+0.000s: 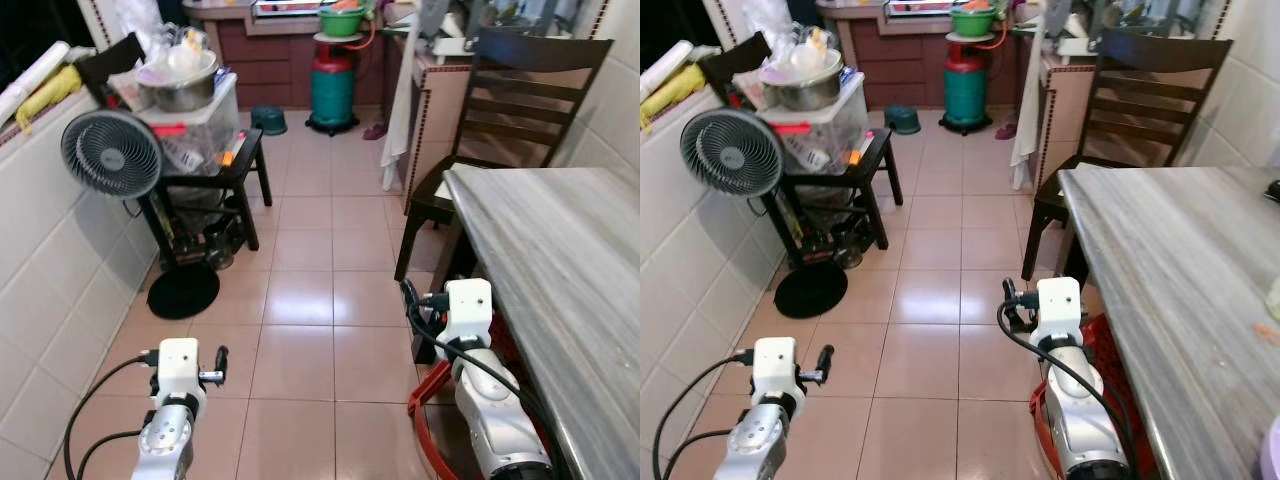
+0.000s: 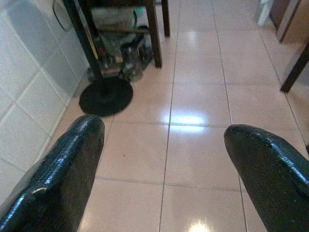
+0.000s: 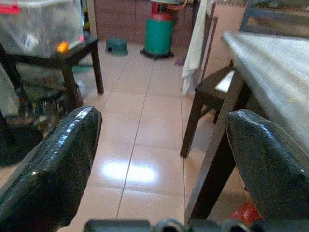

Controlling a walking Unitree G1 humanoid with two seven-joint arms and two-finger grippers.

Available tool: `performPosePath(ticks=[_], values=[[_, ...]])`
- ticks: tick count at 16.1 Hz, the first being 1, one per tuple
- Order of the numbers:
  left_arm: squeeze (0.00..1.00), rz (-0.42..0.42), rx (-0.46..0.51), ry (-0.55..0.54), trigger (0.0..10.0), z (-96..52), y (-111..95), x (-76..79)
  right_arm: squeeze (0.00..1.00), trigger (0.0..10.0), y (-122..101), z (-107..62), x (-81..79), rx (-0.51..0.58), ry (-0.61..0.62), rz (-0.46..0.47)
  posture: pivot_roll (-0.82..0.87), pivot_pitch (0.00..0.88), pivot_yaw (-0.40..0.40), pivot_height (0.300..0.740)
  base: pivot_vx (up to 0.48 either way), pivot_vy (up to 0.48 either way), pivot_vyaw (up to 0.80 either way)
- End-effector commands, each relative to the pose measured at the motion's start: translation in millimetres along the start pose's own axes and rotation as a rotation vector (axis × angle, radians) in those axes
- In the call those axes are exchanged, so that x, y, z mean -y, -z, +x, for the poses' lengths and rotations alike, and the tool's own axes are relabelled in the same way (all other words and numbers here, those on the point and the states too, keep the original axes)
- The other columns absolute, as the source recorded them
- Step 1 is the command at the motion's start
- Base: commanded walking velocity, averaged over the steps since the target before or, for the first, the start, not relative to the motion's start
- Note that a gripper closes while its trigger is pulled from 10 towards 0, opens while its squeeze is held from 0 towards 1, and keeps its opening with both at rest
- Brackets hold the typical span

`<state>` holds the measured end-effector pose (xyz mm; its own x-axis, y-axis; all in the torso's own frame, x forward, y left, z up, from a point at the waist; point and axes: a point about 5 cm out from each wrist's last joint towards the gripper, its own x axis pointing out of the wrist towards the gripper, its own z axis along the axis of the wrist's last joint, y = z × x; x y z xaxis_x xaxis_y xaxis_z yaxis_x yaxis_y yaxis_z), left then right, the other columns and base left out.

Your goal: Setting the table

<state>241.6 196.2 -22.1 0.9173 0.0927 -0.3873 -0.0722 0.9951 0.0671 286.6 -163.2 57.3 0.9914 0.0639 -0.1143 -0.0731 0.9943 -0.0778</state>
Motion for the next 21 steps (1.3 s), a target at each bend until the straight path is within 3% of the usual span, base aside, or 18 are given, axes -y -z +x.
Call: performPosePath(ticks=[1, 3, 8, 11, 21], values=[[0.00, 0.017, -0.008, 0.018, 10.0, 1.9, 1, 0.1, 0.00, 10.0, 4, 2.3, -2.4, -0.012, -0.007, 0.007, 0.00, 0.000, -0.001, 0.740, 0.000, 0.000, 0.00], [0.00, 0.043, -0.063, 0.018, 10.0, 2.5, 9, 4.2, 0.00, 10.0, 24, 1.9, -4.1, -0.100, -0.032, 0.021, 0.01, 0.000, -0.006, 0.740, 0.000, 0.167, 0.00], [0.00, 0.079, -0.100, 0.034, 10.0, 3.8, 13, 2.7, 0.00, 10.0, 36, 0.4, -9.9, -0.122, -0.055, 0.003, -0.01, 0.000, 0.021, 0.740, 0.000, 0.399, 0.00], [0.00, 0.082, -0.146, -0.003, 10.0, 0.9, 20, -8.7, 0.00, 10.0, 47, -1.5, -9.9, -0.157, -0.050, -0.006, -0.01, 0.000, 0.030, 0.740, 0.000, 0.480, 0.00], [0.00, 0.132, -0.196, 0.010, 10.0, -2.6, 29, -9.9, 0.00, 10.0, 57, -3.0, -9.7, -0.189, -0.030, 0.003, -0.01, 0.000, 0.033, 0.740, 0.000, 0.480, 0.00]])
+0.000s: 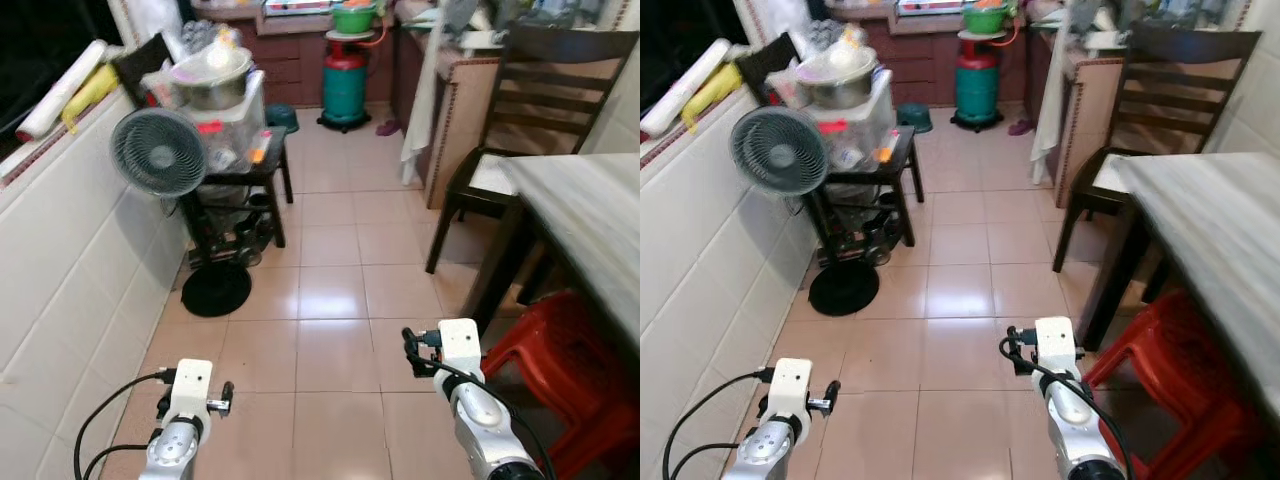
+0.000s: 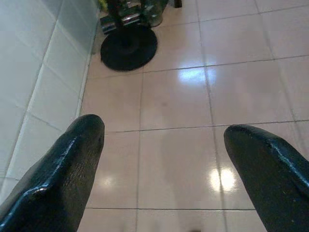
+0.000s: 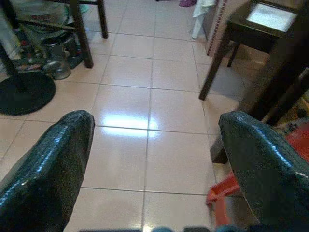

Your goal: Setting the table

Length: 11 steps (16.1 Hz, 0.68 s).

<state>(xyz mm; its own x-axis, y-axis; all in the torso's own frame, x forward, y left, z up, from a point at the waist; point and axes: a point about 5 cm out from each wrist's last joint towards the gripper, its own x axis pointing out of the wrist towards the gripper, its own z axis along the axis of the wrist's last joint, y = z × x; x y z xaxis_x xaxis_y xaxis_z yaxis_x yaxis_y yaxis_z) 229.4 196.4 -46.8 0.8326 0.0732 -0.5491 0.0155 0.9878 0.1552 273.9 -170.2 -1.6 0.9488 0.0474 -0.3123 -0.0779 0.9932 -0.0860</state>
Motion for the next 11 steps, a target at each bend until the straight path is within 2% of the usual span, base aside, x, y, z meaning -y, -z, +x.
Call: performPosePath(ticks=[1, 8, 11], values=[[0.00, 0.011, -0.007, -0.014, 10.0, -0.2, 1, -7.5, 0.00, 10.0, -3, 2.4, -10.6, 0.016, -0.027, 0.008, -0.01, 0.000, 0.034, 0.740, 0.000, 0.480, 0.00], [0.00, 0.019, -0.014, -0.004, 10.0, 0.5, 1, -3.4, 0.00, 10.0, 3, 1.4, -13.5, -0.018, -0.047, -0.003, -0.01, 0.000, 0.032, 0.740, 0.000, 0.480, 0.00], [0.00, -0.019, -0.071, 0.012, 10.0, -0.6, 8, -0.9, 0.00, 10.0, 10, 1.8, -18.3, -0.075, -0.068, 0.011, -0.01, 0.000, 0.028, 0.740, 0.000, 0.000, 0.00]])
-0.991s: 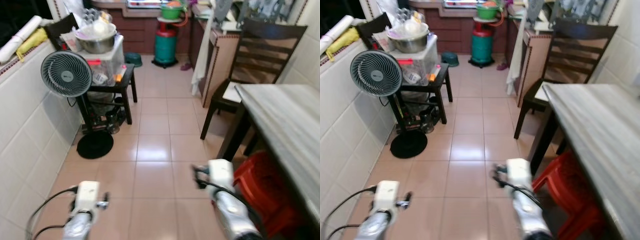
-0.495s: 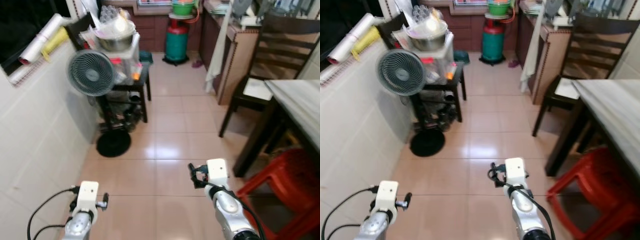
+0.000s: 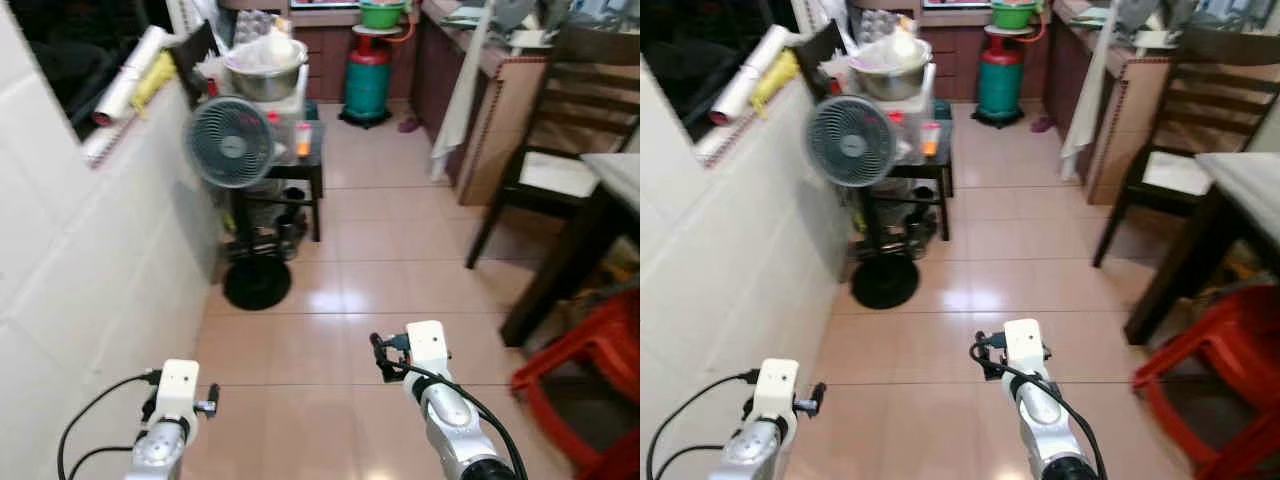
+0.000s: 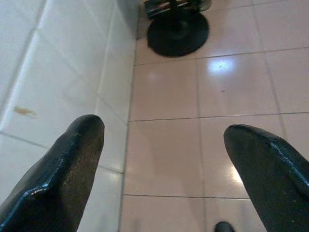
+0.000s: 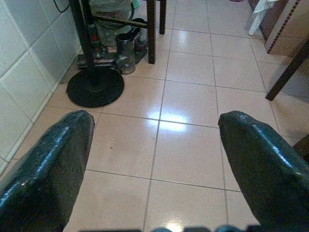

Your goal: Setting the table

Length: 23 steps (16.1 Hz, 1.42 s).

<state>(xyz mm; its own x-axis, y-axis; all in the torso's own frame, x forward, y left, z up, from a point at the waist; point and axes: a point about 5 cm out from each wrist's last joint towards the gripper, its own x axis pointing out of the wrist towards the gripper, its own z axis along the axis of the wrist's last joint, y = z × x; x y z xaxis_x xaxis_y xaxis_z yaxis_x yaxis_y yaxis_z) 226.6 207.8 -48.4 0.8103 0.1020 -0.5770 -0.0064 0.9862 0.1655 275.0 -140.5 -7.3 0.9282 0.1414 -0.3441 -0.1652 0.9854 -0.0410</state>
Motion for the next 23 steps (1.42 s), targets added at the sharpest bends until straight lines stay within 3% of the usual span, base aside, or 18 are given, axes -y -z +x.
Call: performPosePath(ticks=[1, 6, 11, 16, 23], values=[[0.00, -0.017, -0.043, 0.037, 10.0, -0.4, 5, 10.2, 0.00, 10.0, 9, -3.2, 10.5, -0.056, 0.026, 0.001, -0.01, 0.000, 0.028, 0.740, 0.000, 0.000, 0.00], [0.00, -0.027, -0.204, 0.061, 10.0, -7.5, 30, 16.7, 0.00, 10.0, 45, -16.2, 3.0, -0.269, 0.009, -0.003, -0.01, 0.000, 0.024, 0.740, 0.000, 0.000, 0.43], [0.00, -0.054, -0.248, 0.096, 10.0, -9.6, 36, 23.1, 0.00, 10.0, 65, -27.2, 5.9, -0.406, 0.017, 0.013, 0.00, 0.000, 0.010, 0.740, 0.000, 0.000, 0.09], [0.00, -0.044, -0.271, 0.109, 10.0, -12.5, 42, 24.9, 0.00, 10.0, 67, -28.5, 4.6, -0.427, 0.008, -0.001, 0.02, 0.000, -0.001, 0.740, 0.000, 0.000, 0.59], [0.00, -0.062, -0.321, 0.137, 10.0, -19.9, 56, 23.1, 0.00, 10.0, 74, -33.1, 7.5, -0.471, 0.027, 0.014, 0.02, 0.000, -0.006, 0.740, 0.000, 0.000, 0.00]])
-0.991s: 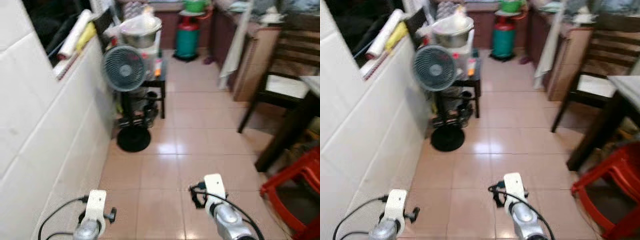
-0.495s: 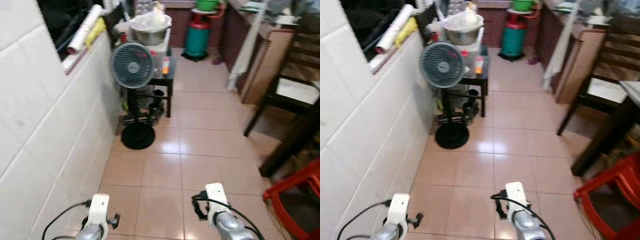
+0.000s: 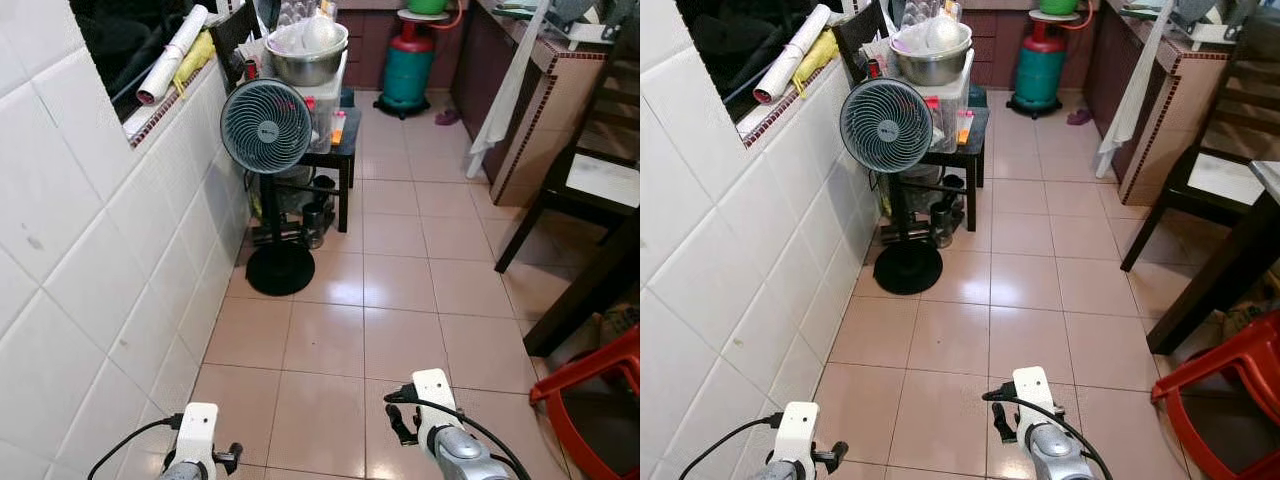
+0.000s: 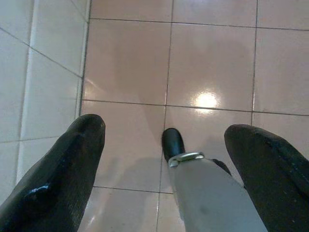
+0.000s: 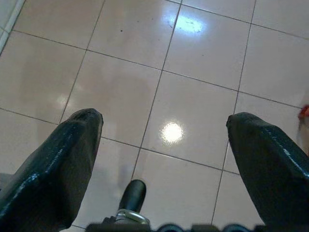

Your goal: Setting the table

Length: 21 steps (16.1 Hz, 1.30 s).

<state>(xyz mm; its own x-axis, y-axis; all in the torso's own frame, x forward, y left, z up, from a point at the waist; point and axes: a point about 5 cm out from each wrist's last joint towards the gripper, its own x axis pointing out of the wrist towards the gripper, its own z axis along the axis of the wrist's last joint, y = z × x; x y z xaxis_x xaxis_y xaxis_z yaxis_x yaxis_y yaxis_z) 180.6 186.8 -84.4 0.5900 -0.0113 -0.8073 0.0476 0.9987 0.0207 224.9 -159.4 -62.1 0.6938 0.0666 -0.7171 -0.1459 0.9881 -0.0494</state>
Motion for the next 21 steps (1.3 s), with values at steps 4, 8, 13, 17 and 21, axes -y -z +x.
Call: performPosePath(ticks=[4, 8, 13, 17, 21], values=[[0.00, -0.002, -0.018, 0.003, 10.0, -1.3, 4, -5.1, 0.00, 10.0, 6, -0.8, -2.5, -0.028, -0.008, 0.005, 0.02, 0.000, -0.007, 0.740, 0.199, 0.000, 0.00], [0.00, 0.005, -0.020, 0.013, 10.0, 0.4, 0, 0.7, 0.00, 10.0, 7, -0.9, -5.3, -0.030, -0.022, -0.007, 0.02, 0.000, -0.005, 0.740, 0.337, 0.000, 0.00], [0.00, 0.010, -0.011, 0.033, 10.0, 3.3, -7, 13.6, 0.00, 10.0, 6, -0.5, -6.5, -0.026, -0.032, -0.027, 0.02, 0.000, -0.003, 0.740, 0.365, 0.000, 0.00], [0.00, 0.016, -0.005, 0.048, 10.0, 5.2, -12, 25.3, 0.00, 10.0, 2, 0.2, -6.8, -0.017, -0.034, -0.034, 0.02, 0.000, -0.006, 0.740, 0.370, 0.000, 0.00], [0.00, 0.013, -0.010, 0.032, 10.0, 3.2, -7, 12.2, 0.00, 10.0, 2, 0.3, -7.7, -0.019, -0.038, -0.041, 0.02, 0.000, -0.008, 0.740, 0.370, 0.000, 0.00]])
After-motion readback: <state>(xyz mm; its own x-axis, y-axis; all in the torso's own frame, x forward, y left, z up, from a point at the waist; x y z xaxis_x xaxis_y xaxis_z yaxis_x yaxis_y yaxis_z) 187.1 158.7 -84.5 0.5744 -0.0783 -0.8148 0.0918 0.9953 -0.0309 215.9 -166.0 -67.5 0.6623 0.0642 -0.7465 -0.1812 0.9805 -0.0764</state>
